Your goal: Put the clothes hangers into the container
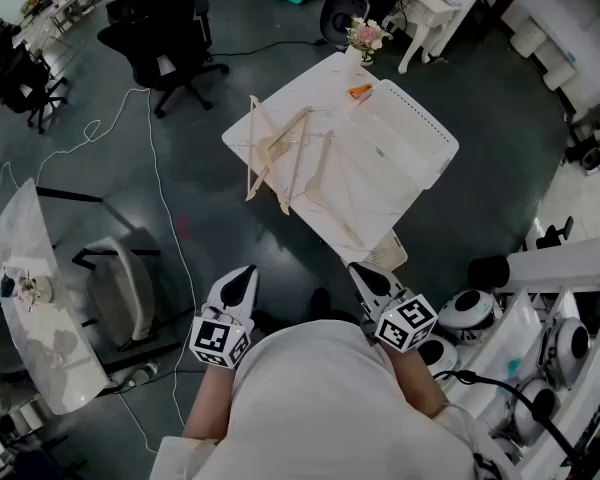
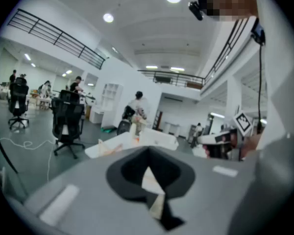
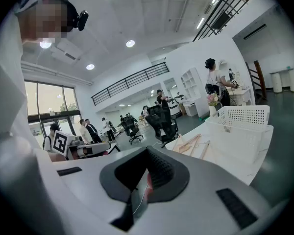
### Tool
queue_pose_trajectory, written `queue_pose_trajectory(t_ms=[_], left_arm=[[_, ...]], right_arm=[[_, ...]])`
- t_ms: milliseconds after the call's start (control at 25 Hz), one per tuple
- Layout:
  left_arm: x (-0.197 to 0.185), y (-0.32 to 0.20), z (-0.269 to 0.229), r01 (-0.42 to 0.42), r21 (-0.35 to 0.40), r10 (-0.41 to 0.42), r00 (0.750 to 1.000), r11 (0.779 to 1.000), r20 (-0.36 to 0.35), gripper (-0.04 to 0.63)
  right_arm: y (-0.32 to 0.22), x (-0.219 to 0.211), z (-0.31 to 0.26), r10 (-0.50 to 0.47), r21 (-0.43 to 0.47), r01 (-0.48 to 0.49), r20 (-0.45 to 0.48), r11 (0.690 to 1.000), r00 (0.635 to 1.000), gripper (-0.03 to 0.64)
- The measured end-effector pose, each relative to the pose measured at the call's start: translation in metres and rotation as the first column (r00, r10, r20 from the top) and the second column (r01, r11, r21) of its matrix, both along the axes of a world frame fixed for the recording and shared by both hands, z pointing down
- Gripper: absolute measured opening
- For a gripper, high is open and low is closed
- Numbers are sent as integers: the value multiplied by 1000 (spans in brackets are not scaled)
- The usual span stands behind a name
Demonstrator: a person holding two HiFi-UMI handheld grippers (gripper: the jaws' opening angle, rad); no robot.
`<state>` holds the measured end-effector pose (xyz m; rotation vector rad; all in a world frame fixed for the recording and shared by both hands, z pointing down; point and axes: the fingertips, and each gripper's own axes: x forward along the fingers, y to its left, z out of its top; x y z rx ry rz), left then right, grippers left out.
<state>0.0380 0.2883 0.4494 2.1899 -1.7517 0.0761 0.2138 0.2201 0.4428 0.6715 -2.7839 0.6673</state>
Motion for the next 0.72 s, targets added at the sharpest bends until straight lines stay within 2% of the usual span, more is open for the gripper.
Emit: queue_pose_trajectory(t_ms=[720], left_arm=[[-7, 11, 6, -33, -6, 33, 999, 999, -12, 0]], right_arm=[[16, -11, -3, -2, 10, 2, -4, 1000, 1000, 0]])
